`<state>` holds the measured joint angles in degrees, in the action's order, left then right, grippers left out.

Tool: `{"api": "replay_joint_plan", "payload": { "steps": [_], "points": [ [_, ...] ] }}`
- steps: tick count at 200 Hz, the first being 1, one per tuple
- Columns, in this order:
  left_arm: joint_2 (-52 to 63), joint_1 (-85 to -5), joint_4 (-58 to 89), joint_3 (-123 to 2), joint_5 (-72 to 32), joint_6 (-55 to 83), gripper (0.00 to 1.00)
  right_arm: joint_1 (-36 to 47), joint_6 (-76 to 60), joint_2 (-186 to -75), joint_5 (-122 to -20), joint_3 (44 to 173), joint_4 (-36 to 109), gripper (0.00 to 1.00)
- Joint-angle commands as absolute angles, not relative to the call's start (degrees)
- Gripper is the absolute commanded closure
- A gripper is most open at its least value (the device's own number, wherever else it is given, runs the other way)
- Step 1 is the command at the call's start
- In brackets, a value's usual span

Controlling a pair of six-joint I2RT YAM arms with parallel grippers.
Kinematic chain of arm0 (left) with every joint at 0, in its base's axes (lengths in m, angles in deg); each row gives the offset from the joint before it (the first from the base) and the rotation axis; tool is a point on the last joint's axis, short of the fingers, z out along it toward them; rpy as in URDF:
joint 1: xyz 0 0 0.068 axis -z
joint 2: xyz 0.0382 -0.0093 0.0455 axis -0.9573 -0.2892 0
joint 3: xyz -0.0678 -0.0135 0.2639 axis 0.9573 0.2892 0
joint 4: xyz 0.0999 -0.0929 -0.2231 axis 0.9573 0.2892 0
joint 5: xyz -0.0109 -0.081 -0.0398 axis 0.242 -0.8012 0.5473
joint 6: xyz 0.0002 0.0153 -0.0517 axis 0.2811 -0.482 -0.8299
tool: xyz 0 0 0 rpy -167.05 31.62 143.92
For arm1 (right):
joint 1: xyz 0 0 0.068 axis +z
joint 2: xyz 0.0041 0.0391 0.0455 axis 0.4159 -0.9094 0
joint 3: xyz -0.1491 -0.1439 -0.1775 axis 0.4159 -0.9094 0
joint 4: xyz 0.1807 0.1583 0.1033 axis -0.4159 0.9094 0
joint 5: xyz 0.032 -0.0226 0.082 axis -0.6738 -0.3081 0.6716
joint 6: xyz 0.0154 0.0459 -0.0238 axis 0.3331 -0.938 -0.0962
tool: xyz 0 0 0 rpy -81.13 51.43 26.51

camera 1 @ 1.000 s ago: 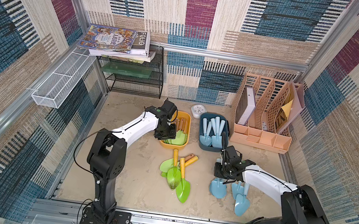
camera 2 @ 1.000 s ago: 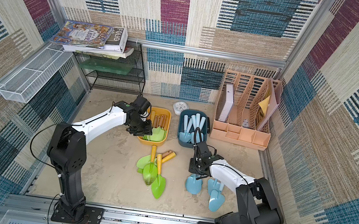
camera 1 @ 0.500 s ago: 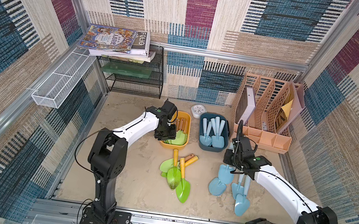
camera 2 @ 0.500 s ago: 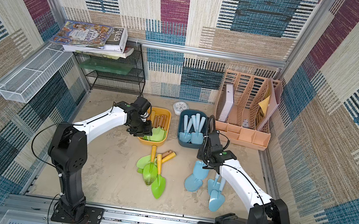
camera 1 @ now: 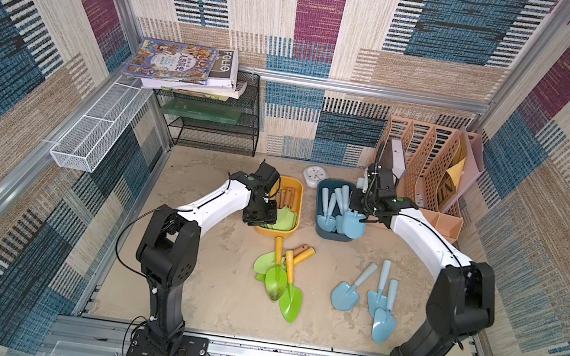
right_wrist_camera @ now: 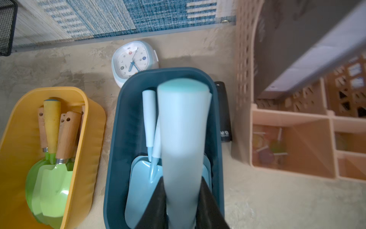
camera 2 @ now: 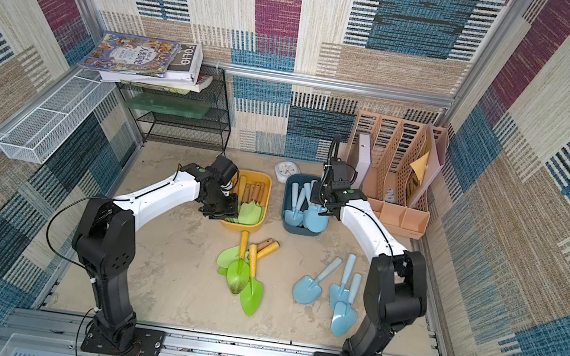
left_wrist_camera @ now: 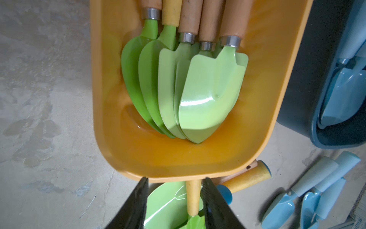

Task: Sort the small shovels by color and place them into the storage box
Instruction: Place the shovel in the storage box.

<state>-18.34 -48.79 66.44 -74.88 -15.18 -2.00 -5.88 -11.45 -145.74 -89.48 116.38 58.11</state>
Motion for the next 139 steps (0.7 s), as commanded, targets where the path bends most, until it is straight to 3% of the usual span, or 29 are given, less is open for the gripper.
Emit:
{"api": "replay_joint_plan", "payload": {
  "steps": [1,47,139],
  "points": [
    [-17.14,-48.91,68.15,-74.61,-12.43,-2.23,0.53,-6.03,-7.47,-152.50,-85.61,124.30,57.92,0.83],
    [-16.24,-48.93,69.70,-74.32,-10.75,-2.36,0.54,-6.20,-7.44,-165.85,-81.43,139.20,61.93,0.83],
    [-16.04,-49.00,70.42,-73.84,-10.57,-1.76,0.53,-4.50,-10.92,-170.37,-76.14,138.64,60.52,0.79]
  ]
}}
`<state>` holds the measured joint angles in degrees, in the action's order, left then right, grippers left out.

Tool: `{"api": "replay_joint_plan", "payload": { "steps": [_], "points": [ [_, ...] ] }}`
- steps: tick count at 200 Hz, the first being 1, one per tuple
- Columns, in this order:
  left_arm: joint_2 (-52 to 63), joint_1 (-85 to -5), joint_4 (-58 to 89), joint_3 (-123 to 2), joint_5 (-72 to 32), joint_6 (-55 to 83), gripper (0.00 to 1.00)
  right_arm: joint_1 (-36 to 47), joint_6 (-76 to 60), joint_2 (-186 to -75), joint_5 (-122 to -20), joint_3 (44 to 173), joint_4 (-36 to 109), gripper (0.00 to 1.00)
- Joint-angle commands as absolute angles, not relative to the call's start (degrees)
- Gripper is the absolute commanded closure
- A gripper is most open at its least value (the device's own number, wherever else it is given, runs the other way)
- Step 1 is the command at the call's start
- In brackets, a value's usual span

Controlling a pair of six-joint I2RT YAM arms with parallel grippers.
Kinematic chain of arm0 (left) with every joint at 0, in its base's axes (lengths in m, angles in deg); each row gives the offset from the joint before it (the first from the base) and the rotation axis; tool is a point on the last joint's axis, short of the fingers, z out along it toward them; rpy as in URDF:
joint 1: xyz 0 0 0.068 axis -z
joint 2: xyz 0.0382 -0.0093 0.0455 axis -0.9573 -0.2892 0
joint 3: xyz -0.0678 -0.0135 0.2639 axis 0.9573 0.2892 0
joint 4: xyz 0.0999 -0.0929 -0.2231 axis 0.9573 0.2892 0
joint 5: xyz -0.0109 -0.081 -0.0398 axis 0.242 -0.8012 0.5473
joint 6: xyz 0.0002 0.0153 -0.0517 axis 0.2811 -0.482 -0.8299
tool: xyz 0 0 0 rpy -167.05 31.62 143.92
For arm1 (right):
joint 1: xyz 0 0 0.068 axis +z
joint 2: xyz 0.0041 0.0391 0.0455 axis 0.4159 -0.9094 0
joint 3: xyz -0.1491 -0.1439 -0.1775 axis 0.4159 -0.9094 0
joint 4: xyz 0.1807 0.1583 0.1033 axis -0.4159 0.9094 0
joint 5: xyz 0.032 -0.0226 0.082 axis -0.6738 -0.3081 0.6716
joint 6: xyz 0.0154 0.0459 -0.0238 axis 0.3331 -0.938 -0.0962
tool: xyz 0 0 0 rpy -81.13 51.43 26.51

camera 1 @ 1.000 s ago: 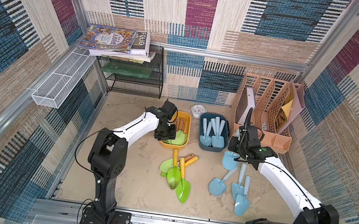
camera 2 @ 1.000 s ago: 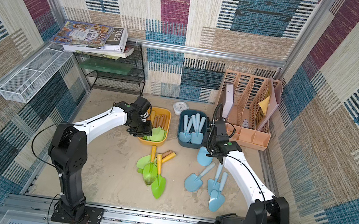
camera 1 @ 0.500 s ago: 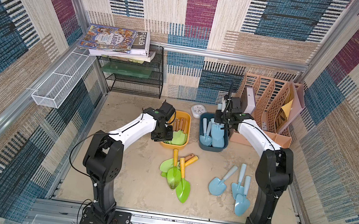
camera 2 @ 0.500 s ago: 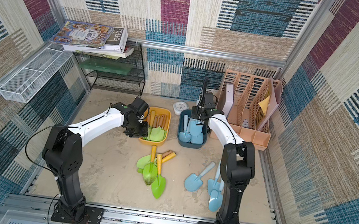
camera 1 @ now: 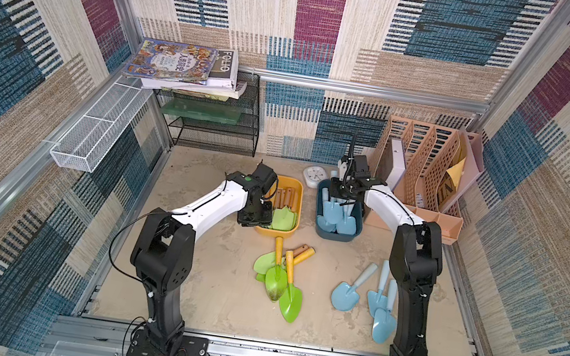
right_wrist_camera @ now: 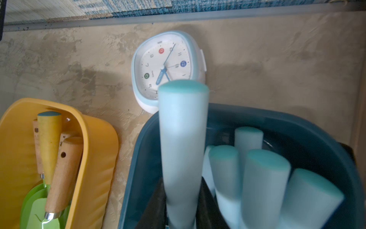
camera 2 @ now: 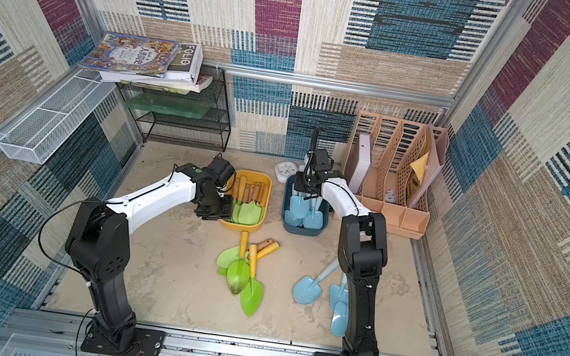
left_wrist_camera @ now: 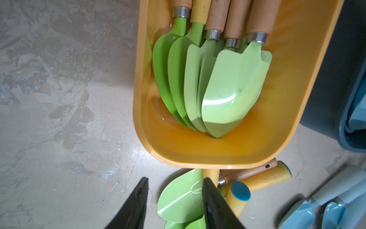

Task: Sort the small shovels by color and place them into the storage box
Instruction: Place the shovel in the storage box.

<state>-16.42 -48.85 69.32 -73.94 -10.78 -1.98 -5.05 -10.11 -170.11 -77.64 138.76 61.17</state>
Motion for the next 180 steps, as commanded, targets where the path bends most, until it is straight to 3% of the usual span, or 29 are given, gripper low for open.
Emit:
{"api": "replay_joint_plan", "payload": {
  "steps": [1,70,138,180],
  "points": [
    [-16.04,-49.01,70.43,-73.81,-10.59,-1.76,0.53,-4.47,-10.90,-170.37,-76.13,138.62,60.51,0.79],
    [-15.07,-48.85,70.44,-72.17,-11.99,-0.98,0.52,-3.53,-11.23,-168.51,-79.11,137.49,60.99,0.61],
    [-13.50,-45.39,70.44,-70.18,-13.60,1.39,0.48,-1.97,-11.13,-156.90,-86.18,129.31,56.59,0.58],
    [-12.07,-44.98,70.41,-67.93,-13.31,1.04,0.48,-2.73,-9.89,-163.12,-85.67,137.90,59.12,0.59]
  ]
}}
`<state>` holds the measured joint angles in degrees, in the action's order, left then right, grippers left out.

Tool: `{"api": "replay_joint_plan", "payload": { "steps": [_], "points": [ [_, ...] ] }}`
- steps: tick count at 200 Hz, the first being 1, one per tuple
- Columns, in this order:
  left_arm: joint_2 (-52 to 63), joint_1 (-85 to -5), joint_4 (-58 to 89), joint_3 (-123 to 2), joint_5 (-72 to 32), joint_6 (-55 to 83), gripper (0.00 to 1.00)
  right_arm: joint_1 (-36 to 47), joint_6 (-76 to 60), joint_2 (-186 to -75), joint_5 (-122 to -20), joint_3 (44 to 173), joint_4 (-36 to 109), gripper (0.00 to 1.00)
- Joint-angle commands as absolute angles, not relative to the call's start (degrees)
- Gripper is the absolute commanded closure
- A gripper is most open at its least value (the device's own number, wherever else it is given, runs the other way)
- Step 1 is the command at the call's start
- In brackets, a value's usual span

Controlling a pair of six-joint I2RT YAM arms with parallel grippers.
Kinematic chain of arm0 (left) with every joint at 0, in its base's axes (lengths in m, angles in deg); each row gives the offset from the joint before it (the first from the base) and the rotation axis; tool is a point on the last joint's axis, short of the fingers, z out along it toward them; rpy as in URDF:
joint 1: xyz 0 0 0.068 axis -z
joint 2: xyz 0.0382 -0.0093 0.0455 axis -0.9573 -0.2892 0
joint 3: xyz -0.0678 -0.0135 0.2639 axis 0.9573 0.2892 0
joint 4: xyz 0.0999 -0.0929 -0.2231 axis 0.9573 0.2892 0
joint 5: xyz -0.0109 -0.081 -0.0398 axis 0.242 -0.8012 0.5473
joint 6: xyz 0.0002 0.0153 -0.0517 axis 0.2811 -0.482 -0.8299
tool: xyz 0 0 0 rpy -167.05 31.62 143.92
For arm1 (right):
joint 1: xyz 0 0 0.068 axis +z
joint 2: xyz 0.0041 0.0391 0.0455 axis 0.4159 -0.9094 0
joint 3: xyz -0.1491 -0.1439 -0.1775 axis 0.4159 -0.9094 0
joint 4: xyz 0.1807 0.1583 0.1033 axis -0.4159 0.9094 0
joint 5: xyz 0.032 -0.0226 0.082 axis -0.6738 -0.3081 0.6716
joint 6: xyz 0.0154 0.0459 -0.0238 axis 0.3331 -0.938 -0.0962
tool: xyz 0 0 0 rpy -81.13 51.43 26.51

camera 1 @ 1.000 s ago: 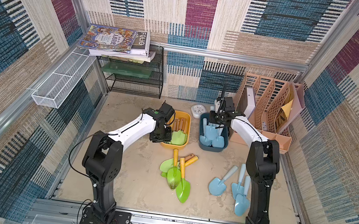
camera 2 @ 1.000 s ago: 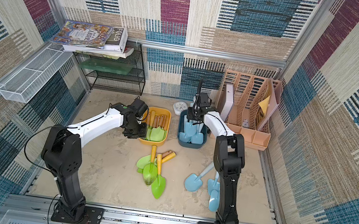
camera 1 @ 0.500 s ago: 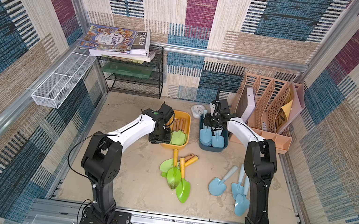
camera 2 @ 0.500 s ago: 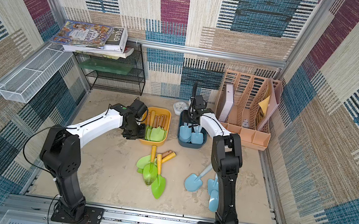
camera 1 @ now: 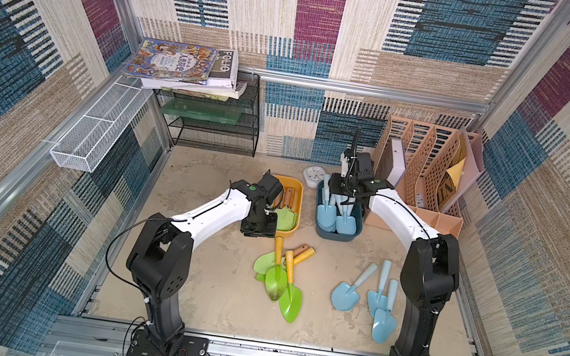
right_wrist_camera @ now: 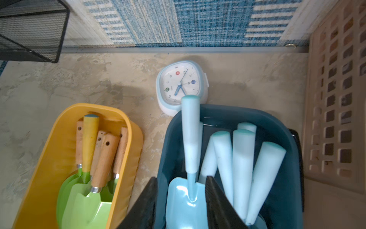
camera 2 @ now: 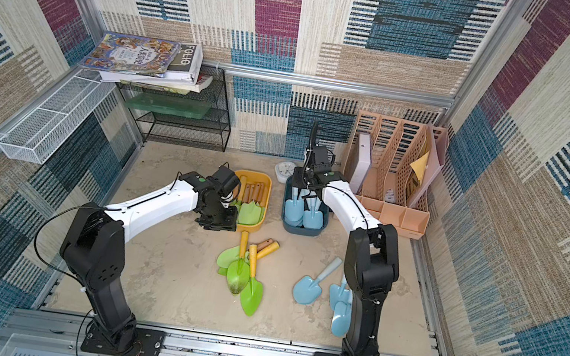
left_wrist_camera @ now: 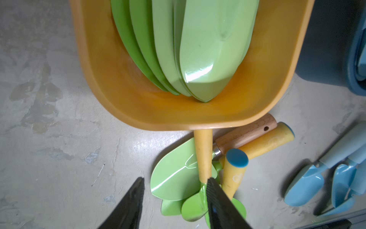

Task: Sort the small shovels by color and place them into the storage box
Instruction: Place the shovel in the storage box, then adjust the shovel in the storage box.

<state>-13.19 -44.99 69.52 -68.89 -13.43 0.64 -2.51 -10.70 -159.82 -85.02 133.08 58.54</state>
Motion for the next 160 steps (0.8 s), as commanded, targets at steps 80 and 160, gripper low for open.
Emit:
{"api": "replay_joint_plan", "payload": {
  "steps": [80,160],
  "points": [
    [-5.72,-44.98,71.29,-62.12,-10.37,-0.08,0.48,-4.34,-10.65,-181.76,-81.38,165.72,65.92,0.75],
    [-3.29,-44.98,73.25,-60.59,-7.67,-0.69,0.48,-5.33,-12.18,-186.19,-74.88,167.60,64.75,0.79]
  ]
}}
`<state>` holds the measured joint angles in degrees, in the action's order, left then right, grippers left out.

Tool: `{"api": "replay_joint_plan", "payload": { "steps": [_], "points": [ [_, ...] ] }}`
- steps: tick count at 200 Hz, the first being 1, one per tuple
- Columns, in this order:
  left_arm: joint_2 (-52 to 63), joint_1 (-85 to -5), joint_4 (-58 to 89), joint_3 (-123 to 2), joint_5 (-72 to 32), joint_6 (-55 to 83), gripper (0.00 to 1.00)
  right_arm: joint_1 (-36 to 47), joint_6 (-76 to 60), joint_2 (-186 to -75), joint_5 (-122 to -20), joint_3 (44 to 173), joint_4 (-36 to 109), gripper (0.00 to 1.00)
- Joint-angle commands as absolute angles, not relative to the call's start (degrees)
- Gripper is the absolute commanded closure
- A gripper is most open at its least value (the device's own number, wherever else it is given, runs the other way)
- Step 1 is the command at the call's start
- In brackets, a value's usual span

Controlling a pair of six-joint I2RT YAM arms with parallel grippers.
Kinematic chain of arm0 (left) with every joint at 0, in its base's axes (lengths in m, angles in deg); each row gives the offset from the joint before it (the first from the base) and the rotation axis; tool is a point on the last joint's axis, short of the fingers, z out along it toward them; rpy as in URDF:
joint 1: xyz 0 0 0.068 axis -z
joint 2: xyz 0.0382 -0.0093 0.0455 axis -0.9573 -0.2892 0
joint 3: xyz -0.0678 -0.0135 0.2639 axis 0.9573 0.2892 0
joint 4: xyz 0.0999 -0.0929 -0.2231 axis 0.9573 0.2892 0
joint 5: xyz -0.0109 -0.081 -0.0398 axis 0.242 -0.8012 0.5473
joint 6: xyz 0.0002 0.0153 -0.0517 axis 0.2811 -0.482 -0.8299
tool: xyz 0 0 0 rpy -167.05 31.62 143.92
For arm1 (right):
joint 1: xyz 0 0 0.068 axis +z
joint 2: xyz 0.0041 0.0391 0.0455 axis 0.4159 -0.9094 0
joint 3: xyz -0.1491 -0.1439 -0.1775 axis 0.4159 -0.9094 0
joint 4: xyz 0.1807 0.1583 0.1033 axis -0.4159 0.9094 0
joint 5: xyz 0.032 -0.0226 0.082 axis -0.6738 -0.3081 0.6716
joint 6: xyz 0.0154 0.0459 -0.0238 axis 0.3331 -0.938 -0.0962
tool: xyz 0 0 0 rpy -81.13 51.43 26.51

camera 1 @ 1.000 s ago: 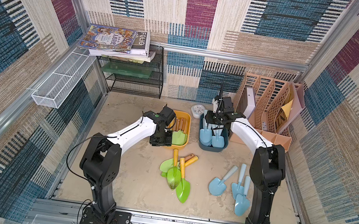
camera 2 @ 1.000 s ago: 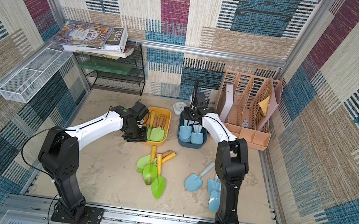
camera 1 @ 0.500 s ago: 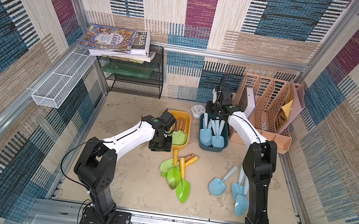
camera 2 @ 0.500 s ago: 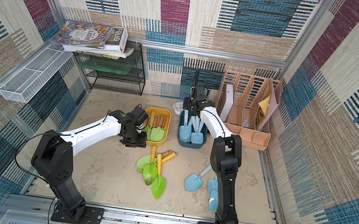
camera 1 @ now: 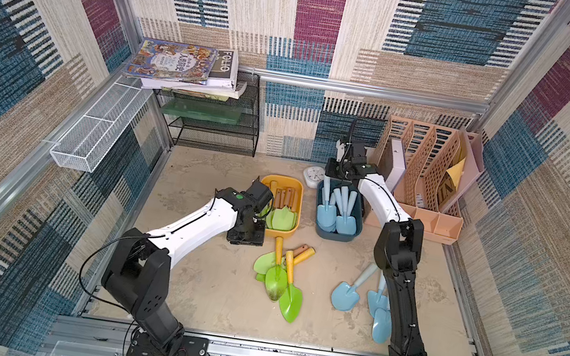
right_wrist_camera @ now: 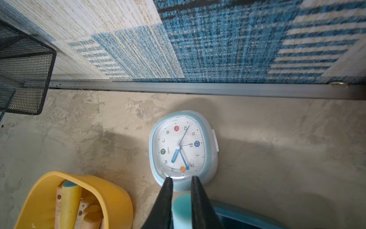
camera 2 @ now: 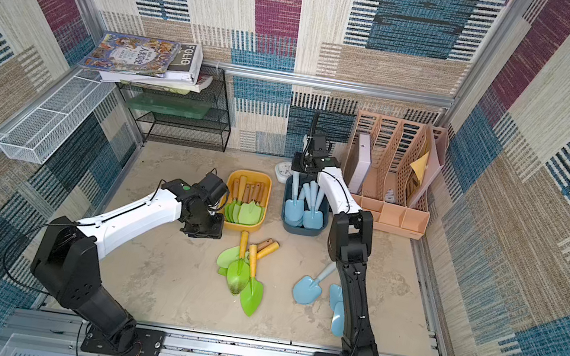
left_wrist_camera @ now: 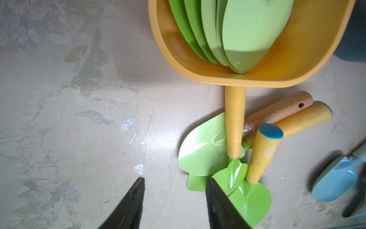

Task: Sort the small shovels by color and place them into the storage box
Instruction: Adjust the shovel in the storage box.

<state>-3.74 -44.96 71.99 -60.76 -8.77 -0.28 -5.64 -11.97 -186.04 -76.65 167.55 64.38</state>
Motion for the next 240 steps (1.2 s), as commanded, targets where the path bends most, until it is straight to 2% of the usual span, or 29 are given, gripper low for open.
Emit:
{"api": "replay_joint_plan", "payload": {
  "steps": [1,87,158,195,211,240],
  "points": [
    [-3.25,-44.98,73.25,-60.54,-7.65,-0.69,0.48,-5.33,-12.15,-186.19,-74.89,167.56,64.74,0.79],
    [-3.51,-44.98,73.19,-60.11,-7.58,-1.12,0.48,-4.55,-11.10,-180.58,-79.52,155.48,64.28,0.80],
    [-5.06,-44.18,71.93,-61.55,-10.83,1.14,0.48,-3.10,-9.90,-166.70,-83.55,145.65,58.71,0.78],
    [-7.76,-40.67,68.78,-63.43,-16.74,5.74,0.46,-2.67,-11.10,-154.63,-86.40,130.13,54.93,0.76],
    [-10.41,-39.01,68.22,-65.31,-19.91,7.72,0.40,-2.86,-12.04,-149.62,-87.80,122.73,53.38,0.76],
    [-15.90,-36.33,68.38,-69.60,-23.70,10.48,0.38,-3.65,-12.82,-143.57,-89.31,113.93,52.69,0.76]
  ]
}}
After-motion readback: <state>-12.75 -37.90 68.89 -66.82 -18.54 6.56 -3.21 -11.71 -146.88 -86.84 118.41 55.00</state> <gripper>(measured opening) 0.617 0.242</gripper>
